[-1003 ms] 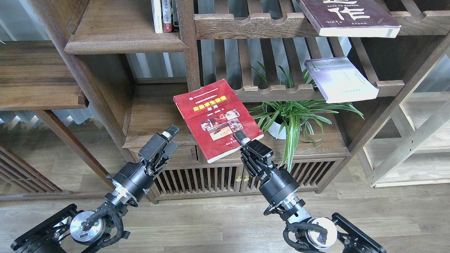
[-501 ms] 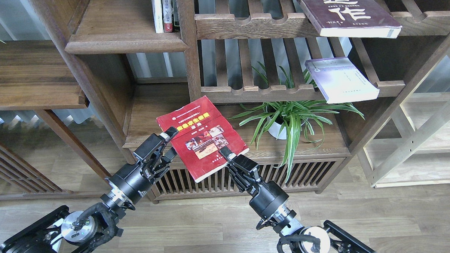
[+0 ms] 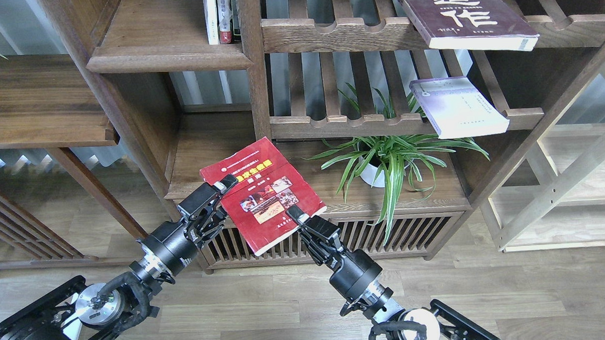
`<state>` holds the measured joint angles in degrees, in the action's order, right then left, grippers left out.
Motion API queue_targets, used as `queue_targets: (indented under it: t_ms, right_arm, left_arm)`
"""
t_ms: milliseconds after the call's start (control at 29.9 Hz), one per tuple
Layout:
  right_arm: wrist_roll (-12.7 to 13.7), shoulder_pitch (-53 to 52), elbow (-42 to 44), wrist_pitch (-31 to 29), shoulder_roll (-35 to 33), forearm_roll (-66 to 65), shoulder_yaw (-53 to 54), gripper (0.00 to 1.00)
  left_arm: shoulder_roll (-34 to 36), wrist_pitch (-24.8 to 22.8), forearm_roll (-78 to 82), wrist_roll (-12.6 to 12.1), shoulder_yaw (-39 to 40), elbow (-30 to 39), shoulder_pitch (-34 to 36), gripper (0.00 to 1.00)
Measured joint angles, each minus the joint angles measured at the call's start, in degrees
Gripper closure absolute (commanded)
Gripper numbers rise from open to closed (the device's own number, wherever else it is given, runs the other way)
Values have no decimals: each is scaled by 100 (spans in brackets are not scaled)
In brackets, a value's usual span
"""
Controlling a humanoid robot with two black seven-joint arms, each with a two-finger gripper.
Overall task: Organize books on shelf
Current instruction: 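Grasp the red book's edge with the left gripper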
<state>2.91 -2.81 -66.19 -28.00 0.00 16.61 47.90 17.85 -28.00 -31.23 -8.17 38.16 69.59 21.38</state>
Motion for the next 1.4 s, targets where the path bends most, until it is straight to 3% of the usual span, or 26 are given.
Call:
queue_targets:
  t_ms: [167, 267, 435, 735, 769, 869, 970, 1137, 1404]
  right_arm:
    - [0, -31, -7, 0, 0, 0, -43, 100]
    - [-1, -35, -9, 0, 0, 1, -44, 100]
    - [8, -44, -11, 0, 0, 1, -44, 99]
    - [1, -120, -11, 0, 0, -1, -42, 95]
    - [1, -121, -10, 0, 0, -1, -39, 91]
    - [1, -122, -1, 0, 0, -7, -23, 63]
    - [0, -131, 26, 0, 0, -85, -6, 49]
    - [-3, -156, 37, 0, 1, -219, 50, 38]
    - [1, -373, 222, 0, 1, -238, 133, 35]
  left_arm:
    - [0, 0, 6, 2, 15, -6, -7, 53]
    - [-2, 0, 6, 42, 48, -7, -32, 61]
    - [-56, 0, 11, 61, 67, -7, -54, 97]
    - [-122, 0, 11, 199, 72, -15, -80, 100]
    - [-122, 0, 11, 202, 66, -15, -80, 100]
    - [-124, 0, 11, 206, 49, -15, -81, 100]
    - [-125, 0, 16, 205, 39, -15, -81, 100]
    - [-127, 0, 30, 191, 18, -22, -116, 100]
    - [-90, 0, 27, 216, 67, -33, -163, 100]
